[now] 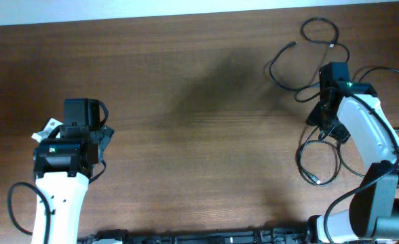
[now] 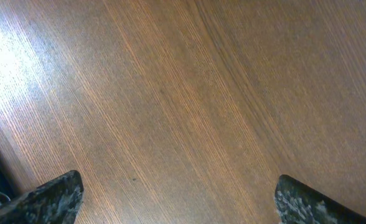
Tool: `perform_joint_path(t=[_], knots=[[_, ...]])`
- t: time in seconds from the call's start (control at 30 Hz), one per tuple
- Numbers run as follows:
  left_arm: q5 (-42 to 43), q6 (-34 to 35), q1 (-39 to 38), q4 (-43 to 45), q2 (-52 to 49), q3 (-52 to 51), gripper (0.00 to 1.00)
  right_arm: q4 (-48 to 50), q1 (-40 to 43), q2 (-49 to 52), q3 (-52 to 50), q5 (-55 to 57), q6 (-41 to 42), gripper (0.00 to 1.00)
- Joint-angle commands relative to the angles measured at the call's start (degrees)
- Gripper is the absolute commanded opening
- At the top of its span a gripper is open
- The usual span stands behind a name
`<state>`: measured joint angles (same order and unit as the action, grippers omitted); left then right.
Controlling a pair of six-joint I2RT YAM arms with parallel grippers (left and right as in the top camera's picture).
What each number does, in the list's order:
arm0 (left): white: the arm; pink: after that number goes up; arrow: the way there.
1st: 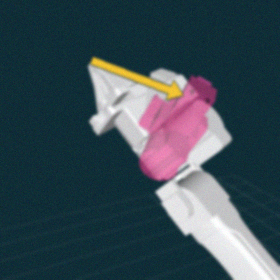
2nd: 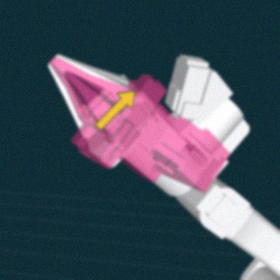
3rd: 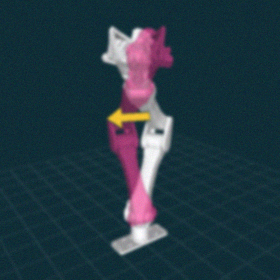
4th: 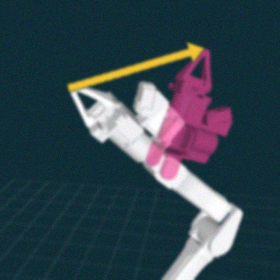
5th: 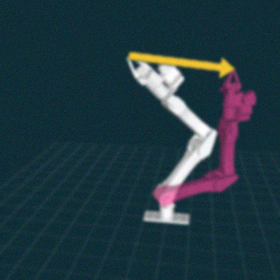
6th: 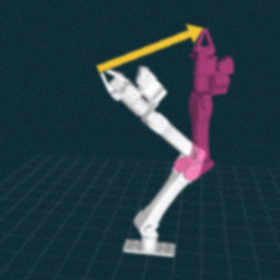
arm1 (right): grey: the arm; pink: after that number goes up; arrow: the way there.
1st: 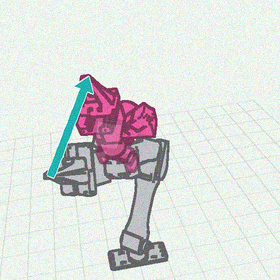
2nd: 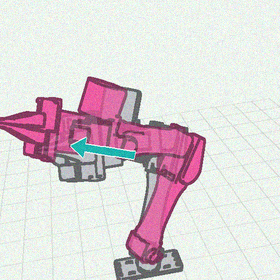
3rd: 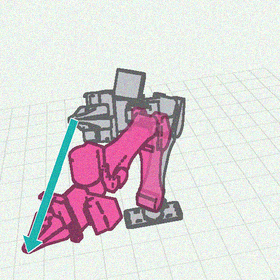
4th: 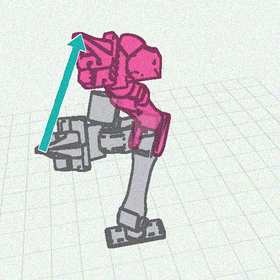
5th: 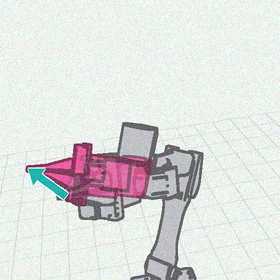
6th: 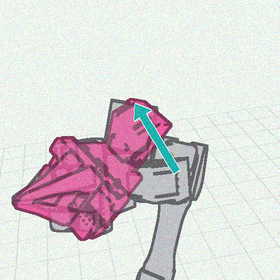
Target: Untangle cables
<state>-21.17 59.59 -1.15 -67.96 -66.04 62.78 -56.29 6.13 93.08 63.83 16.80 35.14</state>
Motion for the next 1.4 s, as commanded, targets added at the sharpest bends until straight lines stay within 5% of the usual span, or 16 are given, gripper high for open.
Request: perform_joint_path(t=[0.0,0.2,0.43,0.57,0.73,0.87,1.2,1.37], knots=[[0.02,0.55,0.2,-0.11,0.17,0.48,0.99,0.5,-0.07,0.11,0.9,-0.28,0.39,0.74],[0.02,0.55,0.2,-0.11,0.17,0.48,0.99,-0.11,-0.17,-11.17,7.28,-13.77,-12.79,0.76],[0.02,0.55,0.2,-0.11,0.17,0.48,0.99,-7.34,-0.09,-25.86,7.21,-14.4,-16.24,0.76],[0.02,0.55,0.2,-0.11,0.17,0.48,0.99,-14.56,-0.09,-23.06,1.81,-4.35,2.45,0.04],[0.02,0.55,0.2,-0.11,0.17,0.48,0.99,-6.23,-0.11,-16.87,-11.02,-3.19,17.51,0.04],[0.02,0.55,0.2,-0.11,0.17,0.48,0.99,9.11,0.5,-8.7,-18.23,-2.54,17.51,0.04],[0.02,0.55,0.2,-0.11,0.17,0.48,0.99,26.71,11.39,9.81,-18.58,2.21,17.38,0.04],[0.02,0.55,0.2,-0.11,0.17,0.48,0.99,35.69,11.23,11.28,-18.58,-7.37,9.4,0.04]])
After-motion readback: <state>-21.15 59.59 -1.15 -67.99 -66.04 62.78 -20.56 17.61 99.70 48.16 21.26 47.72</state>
